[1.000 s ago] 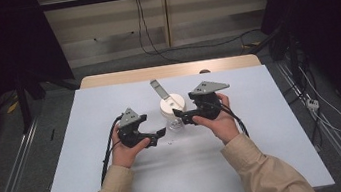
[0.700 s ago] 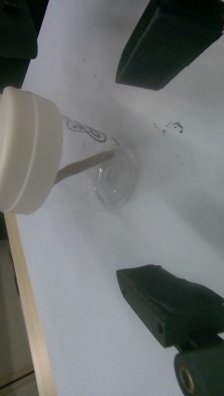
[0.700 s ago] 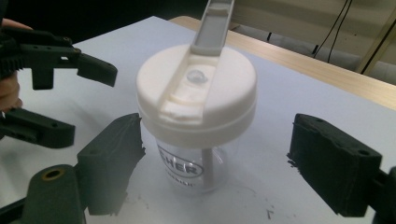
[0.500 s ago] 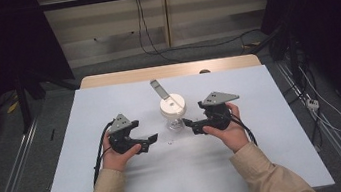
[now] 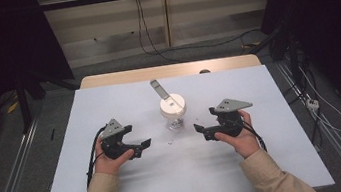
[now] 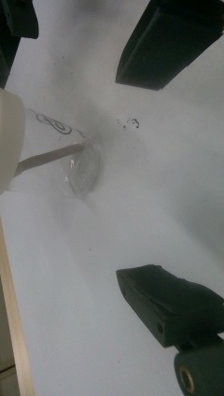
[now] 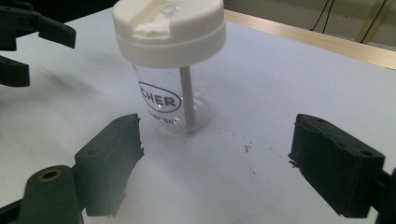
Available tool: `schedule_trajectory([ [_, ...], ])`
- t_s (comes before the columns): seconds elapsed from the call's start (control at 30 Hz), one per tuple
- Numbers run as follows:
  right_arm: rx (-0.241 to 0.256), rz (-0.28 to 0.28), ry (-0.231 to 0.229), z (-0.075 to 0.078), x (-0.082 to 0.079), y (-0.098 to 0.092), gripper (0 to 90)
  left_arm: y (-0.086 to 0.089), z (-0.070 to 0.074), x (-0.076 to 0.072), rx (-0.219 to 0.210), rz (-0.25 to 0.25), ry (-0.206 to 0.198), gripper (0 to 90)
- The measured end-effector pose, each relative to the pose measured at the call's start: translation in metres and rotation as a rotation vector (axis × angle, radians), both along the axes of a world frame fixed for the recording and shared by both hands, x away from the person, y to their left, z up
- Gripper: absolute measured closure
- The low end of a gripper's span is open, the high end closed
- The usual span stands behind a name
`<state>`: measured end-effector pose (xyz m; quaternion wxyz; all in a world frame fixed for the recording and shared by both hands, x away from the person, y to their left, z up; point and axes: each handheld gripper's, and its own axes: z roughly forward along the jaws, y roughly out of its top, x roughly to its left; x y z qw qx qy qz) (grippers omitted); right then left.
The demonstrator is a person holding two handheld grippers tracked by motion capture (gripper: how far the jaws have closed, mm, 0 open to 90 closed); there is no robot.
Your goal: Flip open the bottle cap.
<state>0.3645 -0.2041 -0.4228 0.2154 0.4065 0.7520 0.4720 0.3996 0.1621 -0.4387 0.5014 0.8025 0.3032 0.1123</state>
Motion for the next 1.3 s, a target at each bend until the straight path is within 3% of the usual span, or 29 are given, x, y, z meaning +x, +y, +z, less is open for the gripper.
schedule_trajectory([
  [1.3,0.006,-0.055,-0.016,-0.020,-0.041,-0.055,15.7,0.052,-0.007,-0.020,0.033,0.066,0.013,6.5],
])
